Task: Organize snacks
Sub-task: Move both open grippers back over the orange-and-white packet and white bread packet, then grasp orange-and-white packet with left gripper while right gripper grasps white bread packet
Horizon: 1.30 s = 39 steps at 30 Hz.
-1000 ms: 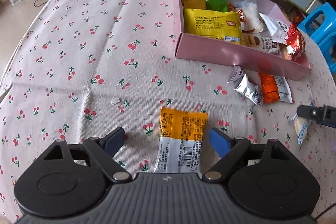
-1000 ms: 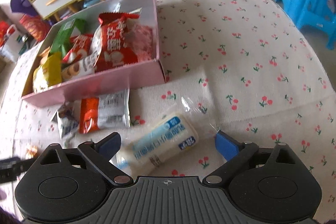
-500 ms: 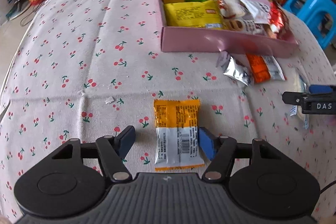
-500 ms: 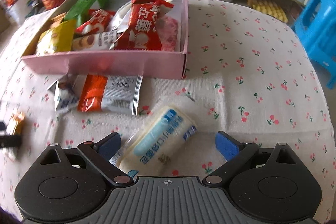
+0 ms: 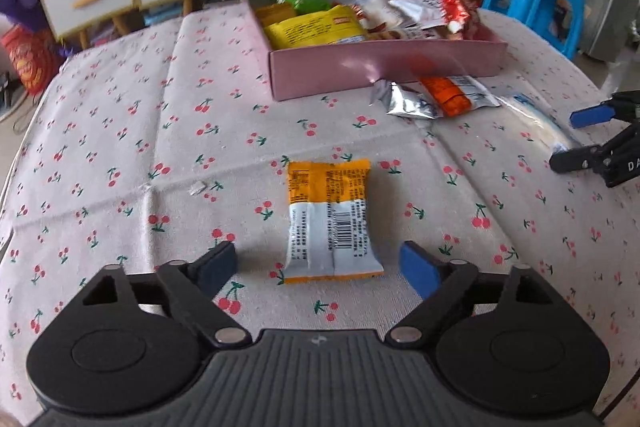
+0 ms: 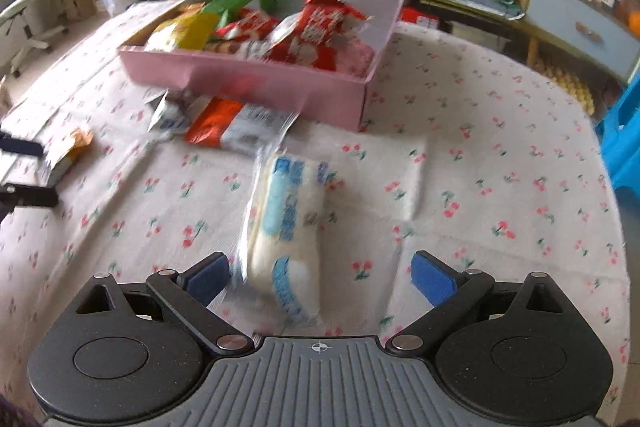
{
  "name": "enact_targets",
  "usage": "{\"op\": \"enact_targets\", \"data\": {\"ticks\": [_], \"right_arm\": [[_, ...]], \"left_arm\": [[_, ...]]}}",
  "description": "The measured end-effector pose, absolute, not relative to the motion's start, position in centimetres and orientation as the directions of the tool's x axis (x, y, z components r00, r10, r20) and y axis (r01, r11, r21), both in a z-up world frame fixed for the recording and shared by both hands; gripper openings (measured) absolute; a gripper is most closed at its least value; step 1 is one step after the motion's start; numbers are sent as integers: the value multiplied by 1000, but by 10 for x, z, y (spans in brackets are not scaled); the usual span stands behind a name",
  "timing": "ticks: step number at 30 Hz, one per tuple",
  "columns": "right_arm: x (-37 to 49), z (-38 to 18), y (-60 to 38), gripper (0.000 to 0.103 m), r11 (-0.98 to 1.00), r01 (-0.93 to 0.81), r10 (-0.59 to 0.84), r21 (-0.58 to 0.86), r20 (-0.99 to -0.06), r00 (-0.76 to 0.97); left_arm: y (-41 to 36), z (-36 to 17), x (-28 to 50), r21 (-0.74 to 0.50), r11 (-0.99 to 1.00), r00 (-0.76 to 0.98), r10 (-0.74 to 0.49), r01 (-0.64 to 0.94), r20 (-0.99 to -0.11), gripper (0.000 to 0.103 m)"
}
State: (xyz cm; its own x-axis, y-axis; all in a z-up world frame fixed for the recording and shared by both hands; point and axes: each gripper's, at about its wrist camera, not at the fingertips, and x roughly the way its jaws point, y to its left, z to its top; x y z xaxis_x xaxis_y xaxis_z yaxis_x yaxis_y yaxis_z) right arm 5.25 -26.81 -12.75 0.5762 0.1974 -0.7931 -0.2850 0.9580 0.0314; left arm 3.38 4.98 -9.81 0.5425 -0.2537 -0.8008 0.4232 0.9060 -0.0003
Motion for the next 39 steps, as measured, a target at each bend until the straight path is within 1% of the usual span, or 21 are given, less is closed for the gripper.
{"op": "enact_targets", "data": {"ticks": [3,5,8,17,18,19,20,21,26,28,29,30,31,33,34,36,39], "right_arm": [[44,-131,-267,103,960,-280,189,15,-771,607],[43,-134,-272,103,968,-247,198,55,-771,606],[41,-134,-273,103,967,-249,198,52,-766,612],[49,-131,-267,102,968,-248,179,38,-795,580],[49,-131,-265,101,966,-255,180,33,-794,581],[48,-130,-263,99,964,-264,184,30,-792,582],[49,-129,-261,97,961,-275,194,34,-791,580],[49,-128,-259,93,959,-281,201,38,-791,578],[55,-123,-250,79,958,-282,216,59,-795,567],[57,-121,-249,66,960,-271,214,65,-795,568],[58,-120,-249,62,962,-263,212,68,-796,567],[59,-119,-249,54,964,-255,208,70,-798,566],[60,-118,-250,47,966,-247,205,73,-799,565],[62,-116,-250,39,969,-233,202,81,-803,561],[63,-116,-250,38,970,-229,202,84,-804,559],[63,-115,-251,34,972,-219,196,84,-805,560],[65,-114,-252,33,974,-204,197,97,-808,555]], "left_arm": [[50,-103,31,1,906,564,-263,424,-783,103],[51,-105,30,6,906,580,-266,424,-770,103],[51,-105,30,5,905,583,-269,425,-767,103],[48,-103,37,1,912,557,-250,411,-792,102],[47,-102,38,0,913,559,-250,408,-791,98],[47,-102,38,0,913,561,-250,407,-789,95],[47,-101,40,-1,914,561,-250,406,-789,91],[46,-100,41,-2,915,562,-249,402,-789,86],[45,-96,47,-14,928,566,-239,372,-789,71],[44,-95,49,-15,932,567,-233,362,-790,66],[44,-94,49,-15,934,567,-230,358,-791,61],[44,-93,50,-15,935,568,-227,354,-791,57],[44,-93,50,-16,937,568,-225,349,-792,56],[45,-92,51,-24,942,567,-222,336,-793,50],[46,-92,52,-27,943,566,-222,332,-794,48],[47,-91,53,-26,948,568,-211,316,-795,41],[49,-90,55,-34,954,566,-205,298,-799,38]]}}
